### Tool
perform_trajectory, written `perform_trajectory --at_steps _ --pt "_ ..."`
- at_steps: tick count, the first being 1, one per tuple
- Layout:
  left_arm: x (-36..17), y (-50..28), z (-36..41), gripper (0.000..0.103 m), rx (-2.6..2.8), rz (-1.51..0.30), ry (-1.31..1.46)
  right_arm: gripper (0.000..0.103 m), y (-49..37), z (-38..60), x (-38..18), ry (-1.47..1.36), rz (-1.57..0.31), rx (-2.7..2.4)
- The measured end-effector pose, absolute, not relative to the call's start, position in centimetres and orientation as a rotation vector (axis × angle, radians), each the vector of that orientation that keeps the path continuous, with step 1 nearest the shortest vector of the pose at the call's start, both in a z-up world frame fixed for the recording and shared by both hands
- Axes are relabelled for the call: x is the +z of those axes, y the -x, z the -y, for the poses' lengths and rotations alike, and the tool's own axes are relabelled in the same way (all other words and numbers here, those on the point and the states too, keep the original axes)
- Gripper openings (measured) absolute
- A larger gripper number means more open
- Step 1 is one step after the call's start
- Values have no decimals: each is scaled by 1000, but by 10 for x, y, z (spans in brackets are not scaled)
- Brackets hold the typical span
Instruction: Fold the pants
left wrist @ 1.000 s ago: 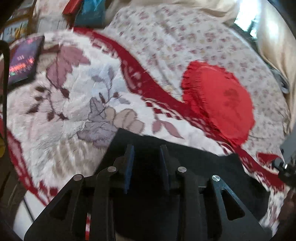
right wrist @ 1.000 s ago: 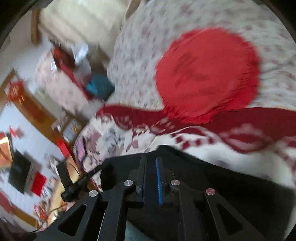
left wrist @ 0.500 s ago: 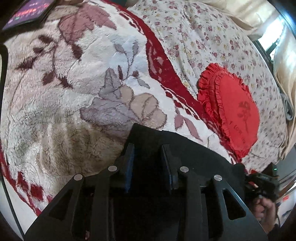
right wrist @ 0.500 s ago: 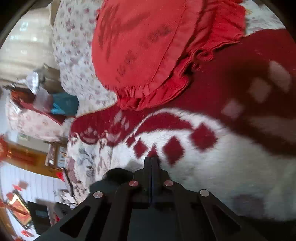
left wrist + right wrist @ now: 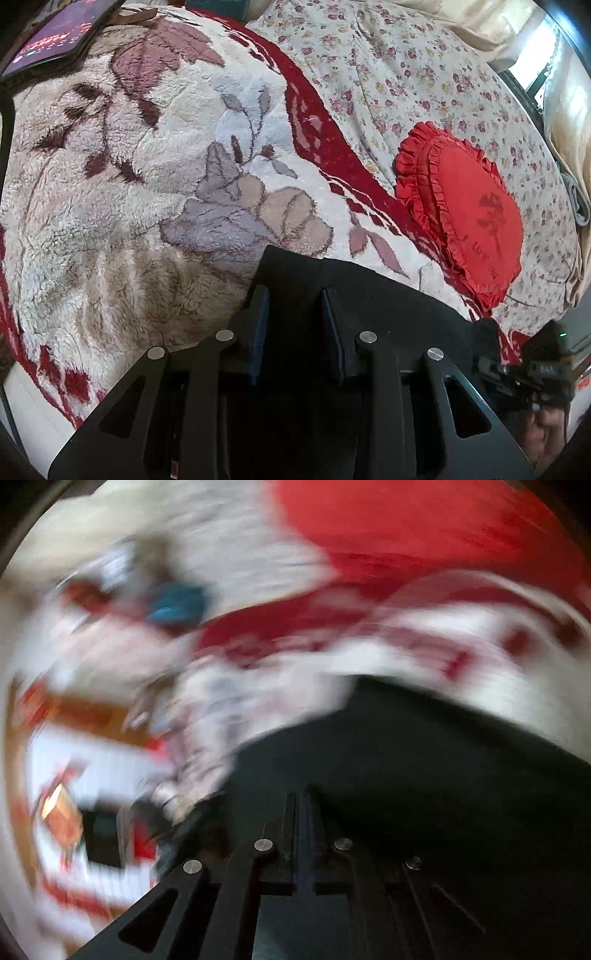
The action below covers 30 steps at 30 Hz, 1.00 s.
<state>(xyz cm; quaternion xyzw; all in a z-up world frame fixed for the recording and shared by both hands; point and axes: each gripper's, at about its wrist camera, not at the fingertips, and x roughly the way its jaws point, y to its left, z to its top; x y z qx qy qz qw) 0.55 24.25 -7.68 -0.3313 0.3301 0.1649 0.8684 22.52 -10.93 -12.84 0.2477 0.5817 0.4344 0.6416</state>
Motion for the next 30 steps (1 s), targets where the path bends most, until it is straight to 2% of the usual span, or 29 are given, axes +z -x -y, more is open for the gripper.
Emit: perform_trajectory --at_steps 3,6,12,15,18,30 --pt "-78 -4 -242 30 330 -680 680 0 -243 170 -138 -887 -1239 848" --pt "-79 -2 -241 30 326 -666 681 3 -240 213 -134 -990 -1135 751" --pt "-80 -1 -239 30 331 -655 661 5 -212 163 -105 -762 -1182 1106" --pt "-79 -2 -239 30 328 -671 653 5 -209 149 -117 -632 -1266 1040" --pt "-78 -4 -241 30 318 -688 646 1 -226 184 -145 -802 -1328 915" --pt "-78 -8 -243 30 321 -706 627 5 -206 414 -98 -796 -863 556"
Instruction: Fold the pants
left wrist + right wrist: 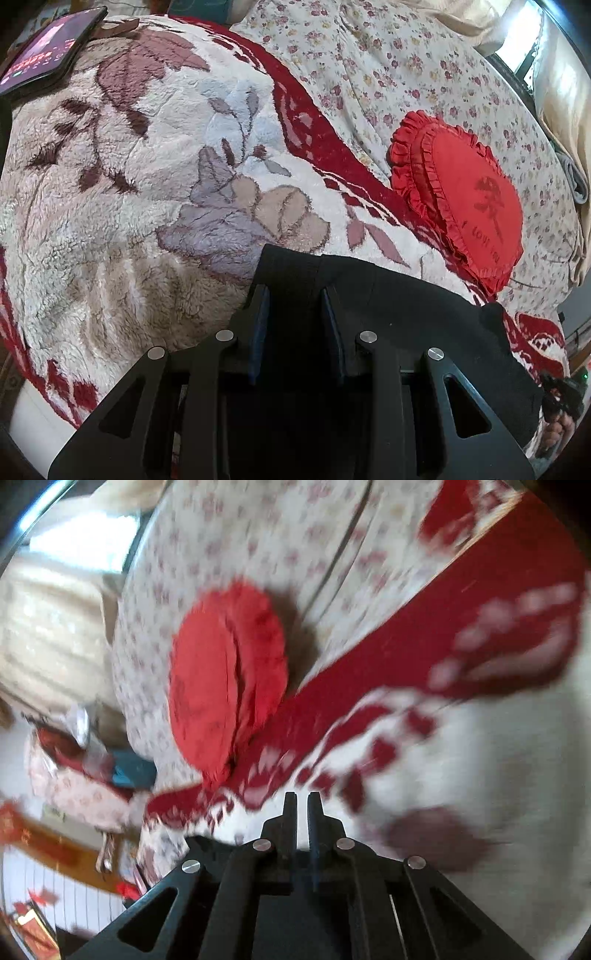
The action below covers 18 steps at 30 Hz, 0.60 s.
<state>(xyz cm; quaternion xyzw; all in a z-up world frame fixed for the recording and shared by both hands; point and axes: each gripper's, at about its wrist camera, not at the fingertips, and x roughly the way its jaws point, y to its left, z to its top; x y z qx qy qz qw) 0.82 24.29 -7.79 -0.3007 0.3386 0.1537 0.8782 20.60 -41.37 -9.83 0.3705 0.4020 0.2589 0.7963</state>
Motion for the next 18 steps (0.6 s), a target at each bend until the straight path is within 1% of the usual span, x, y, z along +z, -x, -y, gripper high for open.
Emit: perform_trajectory --at_steps 2,4,6,8,10,11,12,13,16,17,18 --pt "-77 -10 -243 30 322 -712 617 5 -194 429 -87 -824 -823 607" --pt "-77 -11 -243 30 326 -717 615 5 -180 408 -74 -782 -802 720" --pt "-77 -11 -242 30 330 -721 613 5 -166 374 -69 -719 -831 871" --pt "-76 -13 -243 30 331 -727 614 5 -156 357 -79 -632 -910 947" --pt "-75 -13 -242 30 331 -734 610 5 -157 361 -104 -559 -988 878" --pt "-75 -13 -242 30 330 -737 608 3 -161 369 -113 -574 -997 806" --pt "-75 -13 -243 30 328 -740 607 0 -164 389 -124 -673 -975 748" --pt "-75 -13 -243 30 326 -742 606 1 -163 410 -130 -799 -928 705" --pt "-73 -15 -244 31 328 -754 599 7 -148 449 -128 -890 -817 539" --pt "-69 -16 -243 34 335 -766 581 9 -142 457 -127 -917 -791 543" --pt "-68 -17 -243 39 348 -775 568 17 -136 461 -124 -921 -785 546"
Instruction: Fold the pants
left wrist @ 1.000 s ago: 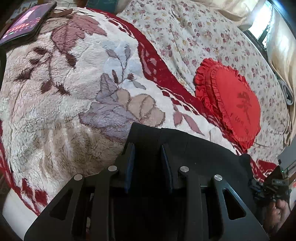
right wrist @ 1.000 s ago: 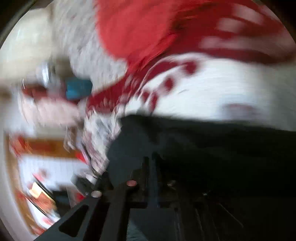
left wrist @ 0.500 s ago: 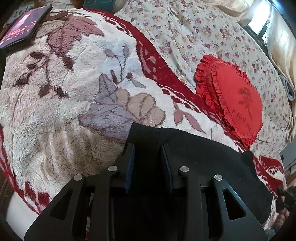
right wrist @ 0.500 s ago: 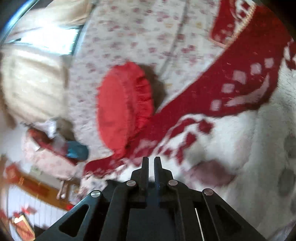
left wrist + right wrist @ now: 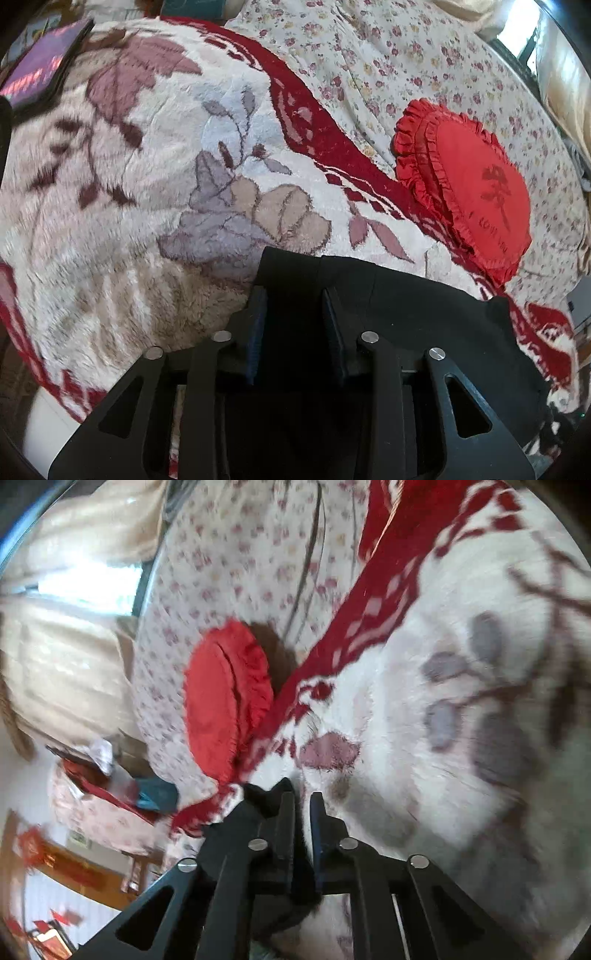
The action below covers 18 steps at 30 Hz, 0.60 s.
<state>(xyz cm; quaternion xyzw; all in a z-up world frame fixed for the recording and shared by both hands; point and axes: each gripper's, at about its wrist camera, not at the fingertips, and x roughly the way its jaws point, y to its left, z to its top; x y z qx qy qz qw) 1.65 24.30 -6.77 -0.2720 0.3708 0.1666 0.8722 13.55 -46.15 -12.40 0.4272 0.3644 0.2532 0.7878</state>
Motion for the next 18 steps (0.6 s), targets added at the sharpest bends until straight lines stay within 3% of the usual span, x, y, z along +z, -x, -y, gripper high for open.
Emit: perform_trajectory --at_steps 1,2,3,7,9,18 --pt "-63 -16 -244 47 376 -785 548 24 -129 462 -122 -913 -794 549" --pt "-55 -14 -245 47 390 -775 540 35 -125 459 -121 -909 -805 554" --pt "-50 -11 -245 46 401 -761 536 38 -119 456 -120 -911 -813 568" --pt "-5 10 -223 47 401 -645 456 40 -99 449 -127 -950 -843 646" --pt "1 13 -206 52 332 -652 435 41 -92 439 -141 -1015 -873 659" --pt "-53 11 -139 53 174 -889 325 41 -90 427 -177 -1293 -883 609"
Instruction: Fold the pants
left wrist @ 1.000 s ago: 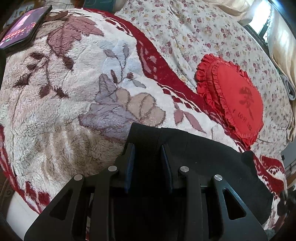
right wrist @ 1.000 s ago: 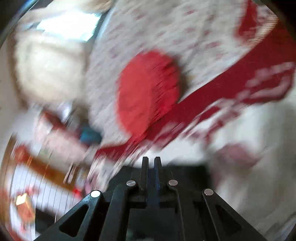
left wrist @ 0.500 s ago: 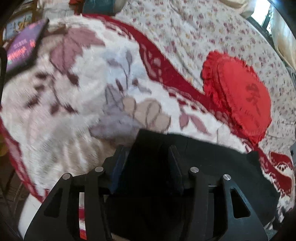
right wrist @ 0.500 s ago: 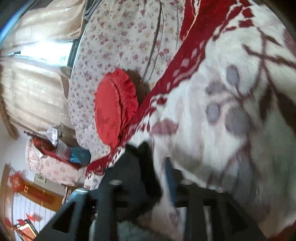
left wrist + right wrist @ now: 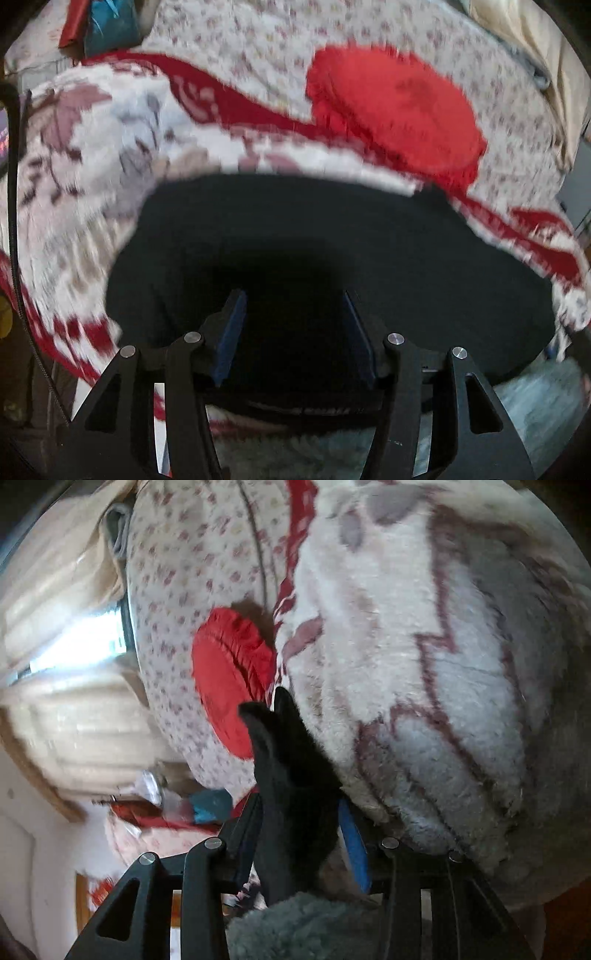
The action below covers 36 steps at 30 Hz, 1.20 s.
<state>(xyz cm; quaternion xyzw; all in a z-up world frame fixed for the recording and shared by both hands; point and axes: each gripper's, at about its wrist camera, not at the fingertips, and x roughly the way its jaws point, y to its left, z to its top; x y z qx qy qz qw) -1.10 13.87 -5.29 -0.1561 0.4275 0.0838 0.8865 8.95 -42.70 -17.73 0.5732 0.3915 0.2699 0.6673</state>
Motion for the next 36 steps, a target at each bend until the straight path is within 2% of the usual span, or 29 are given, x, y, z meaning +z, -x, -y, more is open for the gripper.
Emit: perform_trajectory --at_steps 3,5,11,19,36 --pt "-54 13 -134 55 179 -882 297 41 -89 421 -172 -1250 -875 596" --pt "-56 10 -133 65 166 -892 296 41 -91 420 -170 -1238 -878 594" --pt "-63 2 -116 79 176 -919 209 41 -94 406 -150 -1004 -863 560" --pt "-67 3 -113 81 204 -924 206 41 -100 390 -136 -800 -912 505" --pt "-67 2 -114 81 200 -921 208 36 -106 402 -151 -949 -927 512"
